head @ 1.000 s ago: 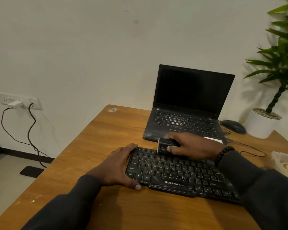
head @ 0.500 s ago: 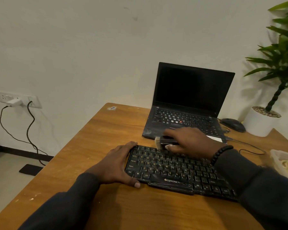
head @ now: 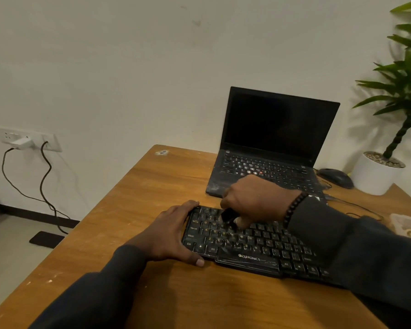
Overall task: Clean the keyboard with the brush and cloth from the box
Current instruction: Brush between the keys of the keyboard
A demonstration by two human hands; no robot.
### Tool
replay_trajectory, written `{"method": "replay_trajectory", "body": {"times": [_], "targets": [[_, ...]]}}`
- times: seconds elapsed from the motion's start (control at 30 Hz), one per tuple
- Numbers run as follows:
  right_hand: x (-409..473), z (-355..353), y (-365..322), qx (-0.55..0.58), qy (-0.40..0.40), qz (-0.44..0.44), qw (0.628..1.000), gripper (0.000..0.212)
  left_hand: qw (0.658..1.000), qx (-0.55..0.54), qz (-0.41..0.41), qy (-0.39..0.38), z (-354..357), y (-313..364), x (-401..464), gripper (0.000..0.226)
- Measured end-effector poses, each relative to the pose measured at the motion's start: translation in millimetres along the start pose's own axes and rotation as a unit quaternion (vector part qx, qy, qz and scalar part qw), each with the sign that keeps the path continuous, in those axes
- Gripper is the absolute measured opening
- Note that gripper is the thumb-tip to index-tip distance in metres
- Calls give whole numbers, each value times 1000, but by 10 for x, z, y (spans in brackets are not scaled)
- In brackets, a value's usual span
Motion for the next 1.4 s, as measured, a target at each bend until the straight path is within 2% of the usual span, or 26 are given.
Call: {"method": "replay_trajectory", "body": {"times": [0.1, 0.23, 0.37, 0.5, 0.63, 0.7, 0.83, 0.9, 1.0, 1.13, 1.23, 1.33, 1.4], "targets": [[-73, -131, 58, 80, -32, 0, 996, 31, 1000, -4, -3, 1, 4, -21, 4, 134], [-21, -130, 117, 10, 11, 42, 999, 30, 1000, -17, -5, 2, 0, -17, -1, 134], [-31, -62, -92, -48, -18, 9, 999, 37, 1000, -11, -4, 5, 2, -1, -1, 134], [-113, -196, -168, -25, -31, -35, 999, 37, 1000, -12, -2, 6, 5, -10, 2, 133], [-82, -266, -19, -48, -23, 5, 999, 33, 1000, -9, 4, 4, -2, -11, -4, 135], [-70, -204, -97, -52, -44, 6, 998, 34, 1000, -7, 7, 8, -1, -3, -5, 134], [-137, -234, -281, -26, -63, -45, 997, 32, 1000, -4, 10, 12, 2, 6, 1, 131], [-150, -291, -148, 6, -57, -24, 998, 33, 1000, -9, 9, 9, -1, -3, 0, 131], [-165, -251, -33, -8, -36, 16, 999, 34, 1000, -15, 7, 9, 5, -6, -14, 131], [-212, -148, -222, 30, -44, -22, 998, 32, 1000, -13, 4, 12, 15, -11, -8, 133], [-230, -211, -39, 89, -20, 14, 996, 27, 1000, -12, 7, 8, 9, -19, -6, 131], [-212, -116, 12, 33, -7, 41, 999, 29, 1000, -15, 8, 7, 5, -16, -13, 132], [-220, -58, -123, 30, -27, 17, 999, 31, 1000, -13, 9, 8, 10, -15, -8, 131]]}}
Point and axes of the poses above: each hand's wrist, its own x-axis towards the middle knuckle, its own z-axis out of the palm, y = z × x, the point moved 1 cm from there along x, towards the middle knuckle, and after that the axes turned 9 degrees about z, right-handed, at the moved point
